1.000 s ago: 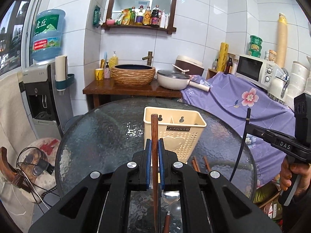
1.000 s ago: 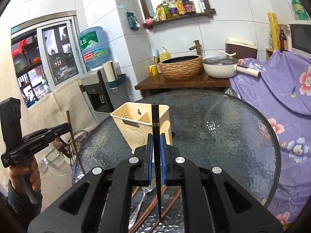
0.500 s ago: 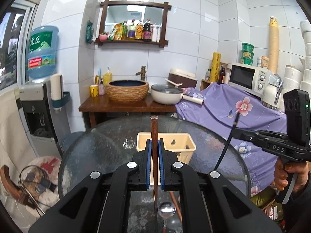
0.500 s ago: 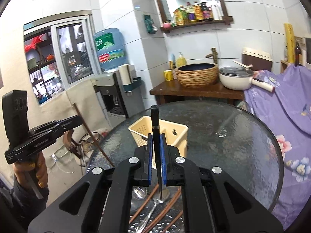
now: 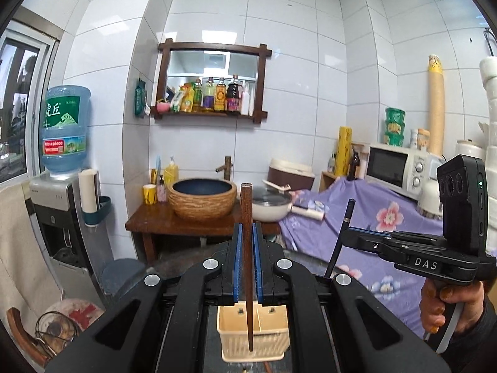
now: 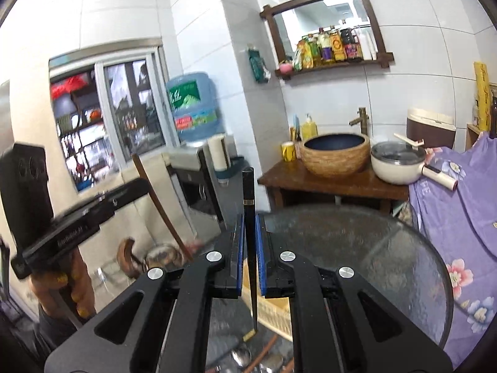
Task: Organize utensils
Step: 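Lift the left tool's wooden chopstick over the cream caddy while the right tool carries its black chopstick there, then open the left tool dropping the wooden chopstick into the caddy while the right tool releases its black chopstick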
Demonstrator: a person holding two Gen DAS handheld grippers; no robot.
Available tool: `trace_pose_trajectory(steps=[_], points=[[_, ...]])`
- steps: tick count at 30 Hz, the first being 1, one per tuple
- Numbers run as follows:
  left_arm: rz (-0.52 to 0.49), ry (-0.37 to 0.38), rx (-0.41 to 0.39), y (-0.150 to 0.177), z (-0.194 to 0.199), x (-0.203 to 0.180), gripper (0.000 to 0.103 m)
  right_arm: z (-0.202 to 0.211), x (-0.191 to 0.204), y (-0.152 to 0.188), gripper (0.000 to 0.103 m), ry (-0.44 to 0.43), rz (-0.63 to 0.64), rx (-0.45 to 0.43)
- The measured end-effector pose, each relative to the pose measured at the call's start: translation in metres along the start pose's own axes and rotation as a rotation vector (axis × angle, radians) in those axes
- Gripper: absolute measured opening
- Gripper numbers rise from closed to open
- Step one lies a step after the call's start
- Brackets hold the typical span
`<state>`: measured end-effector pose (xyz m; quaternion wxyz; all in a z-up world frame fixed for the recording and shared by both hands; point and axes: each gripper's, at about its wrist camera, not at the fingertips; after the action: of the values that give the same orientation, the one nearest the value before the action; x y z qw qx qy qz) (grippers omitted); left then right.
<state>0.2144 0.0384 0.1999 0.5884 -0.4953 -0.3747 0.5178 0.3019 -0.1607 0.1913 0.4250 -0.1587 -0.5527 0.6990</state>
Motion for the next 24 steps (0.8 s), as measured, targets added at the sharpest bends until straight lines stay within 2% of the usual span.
trace_pose_trajectory(steps=[3,7,14,24], points=[[0.023,-0.008,-0.009,-0.014,-0.016,0.002,0.007,-0.008,-0.004,-0.020,0.008,0.040,0.000,-0.026],[0.042,-0.028,0.005,-0.006,-0.038,0.005,0.007,-0.024,-0.011,-0.020,0.008,0.101,0.007,-0.044],[0.060,-0.049,0.039,0.037,-0.076,0.010,0.007,-0.058,-0.035,0.021,0.008,0.129,-0.041,0.027],[0.087,-0.054,0.186,0.093,-0.114,0.018,0.007,-0.088,-0.051,0.076,0.008,0.141,-0.090,0.116]])
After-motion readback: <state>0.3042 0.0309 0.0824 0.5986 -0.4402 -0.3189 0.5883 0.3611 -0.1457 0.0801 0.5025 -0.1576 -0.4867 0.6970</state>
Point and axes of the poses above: each gripper's, at about its wrist camera, not at the fingertips, and z roughly against the way its jaws point, x to its left, y to its underside, and after that the axes turned 1 degree about x, right-handed
